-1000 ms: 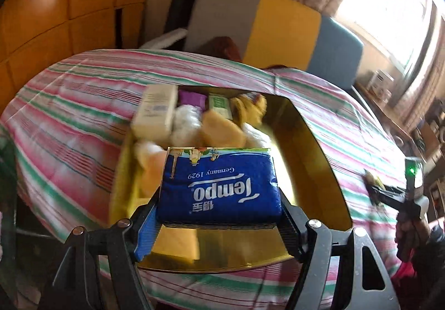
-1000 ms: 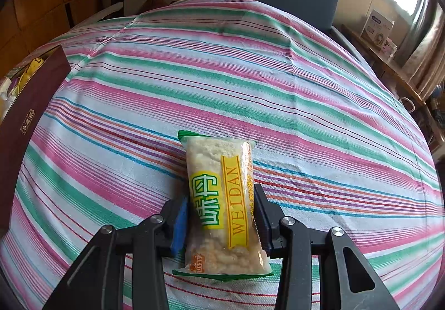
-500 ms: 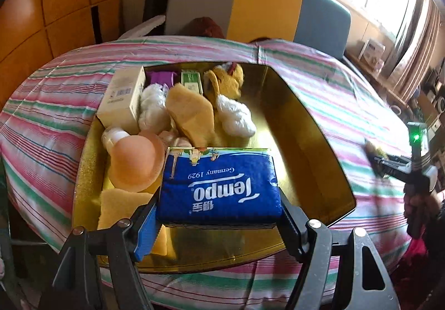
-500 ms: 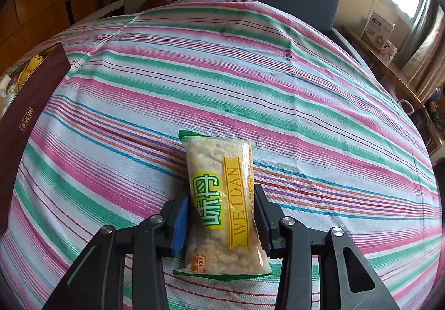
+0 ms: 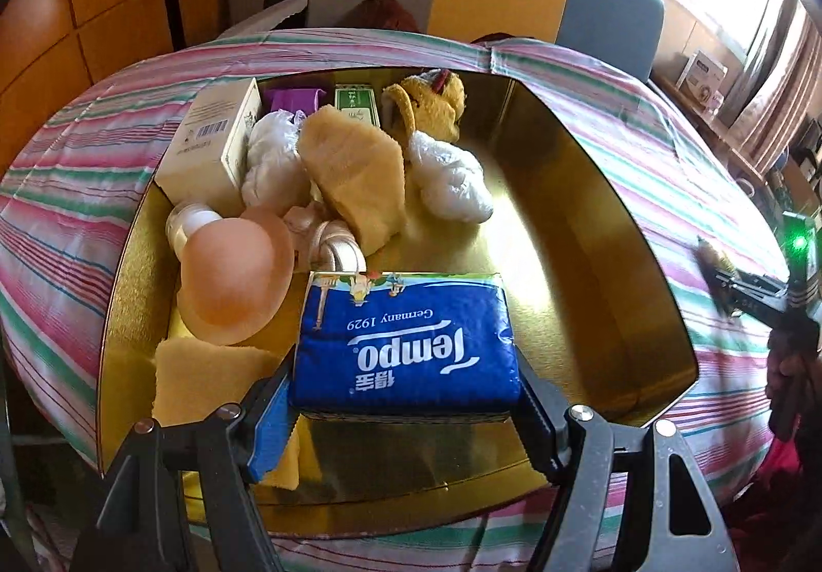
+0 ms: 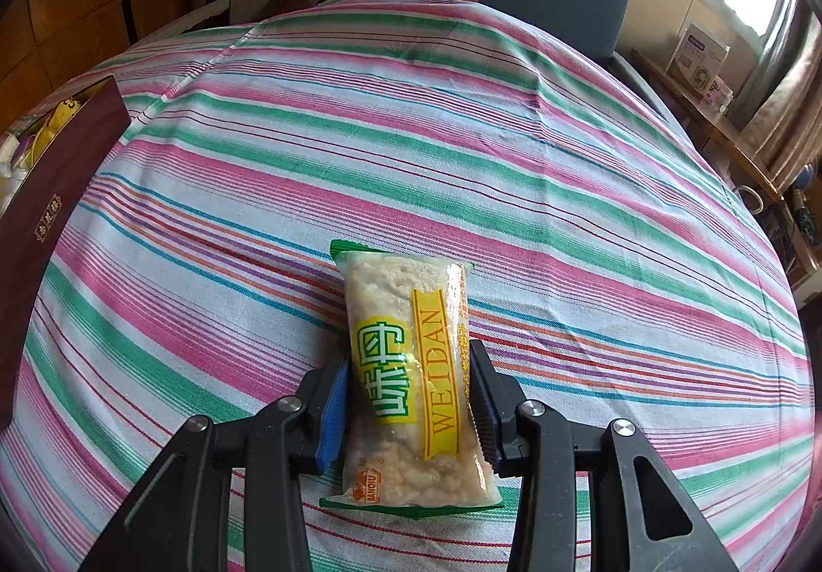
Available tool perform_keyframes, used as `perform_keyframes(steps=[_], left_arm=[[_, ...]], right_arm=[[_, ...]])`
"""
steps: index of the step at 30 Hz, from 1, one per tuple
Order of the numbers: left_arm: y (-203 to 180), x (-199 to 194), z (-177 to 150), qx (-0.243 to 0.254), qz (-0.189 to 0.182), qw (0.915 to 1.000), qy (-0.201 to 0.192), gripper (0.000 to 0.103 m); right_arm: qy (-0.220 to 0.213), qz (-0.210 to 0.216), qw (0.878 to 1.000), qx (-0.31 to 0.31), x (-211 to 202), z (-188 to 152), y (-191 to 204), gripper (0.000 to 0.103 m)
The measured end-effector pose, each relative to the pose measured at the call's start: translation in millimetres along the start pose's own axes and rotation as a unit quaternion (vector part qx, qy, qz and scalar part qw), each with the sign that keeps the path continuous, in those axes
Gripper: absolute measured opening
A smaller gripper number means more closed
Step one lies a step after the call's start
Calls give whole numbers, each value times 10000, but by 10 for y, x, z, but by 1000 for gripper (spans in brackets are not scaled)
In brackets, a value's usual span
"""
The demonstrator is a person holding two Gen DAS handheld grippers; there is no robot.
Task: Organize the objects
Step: 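Carry the tissue pack over the tray and lower it with the left tool, then open the left tool and withdraw it from the tissue pack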
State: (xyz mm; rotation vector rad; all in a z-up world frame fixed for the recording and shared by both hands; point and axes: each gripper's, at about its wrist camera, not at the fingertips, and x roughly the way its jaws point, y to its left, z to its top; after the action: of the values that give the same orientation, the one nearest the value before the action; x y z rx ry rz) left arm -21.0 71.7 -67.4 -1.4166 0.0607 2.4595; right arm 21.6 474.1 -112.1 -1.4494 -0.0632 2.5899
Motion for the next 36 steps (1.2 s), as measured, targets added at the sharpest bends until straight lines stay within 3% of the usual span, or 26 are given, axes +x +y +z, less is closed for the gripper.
perform_keyframes(steps=[4, 11, 23, 36], left_arm=[[-11, 157, -9, 65, 128, 9996, 252, 76], [22, 142, -22, 11, 269, 9996, 119, 76], [9, -211, 40, 110, 501, 9971, -565, 76], [99, -502, 58, 4, 477, 9943, -952, 76]], right_arm=[[7, -6, 10000, -8, 4, 10, 1, 43], [10, -15, 10000, -1, 5, 23, 12, 43], [9, -33, 10000, -10, 15, 30, 0, 43], [-55, -201, 9998, -71, 11, 1, 37, 41]])
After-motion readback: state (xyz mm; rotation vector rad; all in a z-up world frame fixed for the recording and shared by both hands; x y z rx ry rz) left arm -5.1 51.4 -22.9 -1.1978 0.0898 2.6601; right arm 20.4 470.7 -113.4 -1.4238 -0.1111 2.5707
